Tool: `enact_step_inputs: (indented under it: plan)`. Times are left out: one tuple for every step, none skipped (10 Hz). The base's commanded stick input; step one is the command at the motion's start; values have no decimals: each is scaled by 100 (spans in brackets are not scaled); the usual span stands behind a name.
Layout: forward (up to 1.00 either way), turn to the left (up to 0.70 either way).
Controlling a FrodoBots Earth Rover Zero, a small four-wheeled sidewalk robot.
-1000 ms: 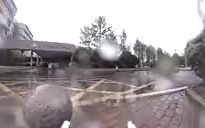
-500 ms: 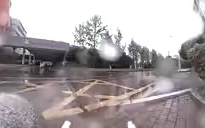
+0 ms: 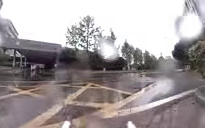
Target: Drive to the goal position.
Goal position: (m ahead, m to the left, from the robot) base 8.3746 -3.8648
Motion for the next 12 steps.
enact_step_inputs:
  plan:
    - [70,-14]
    - [70,-14]
    - [70,-14]
    - [70,-14]
    - [70,-14]
    - [70,-14]
    - [70,-14]
    - [70,-14]
    - [70,-14]
    - [70,-14]
    - [70,-14]
    - [70,-14]
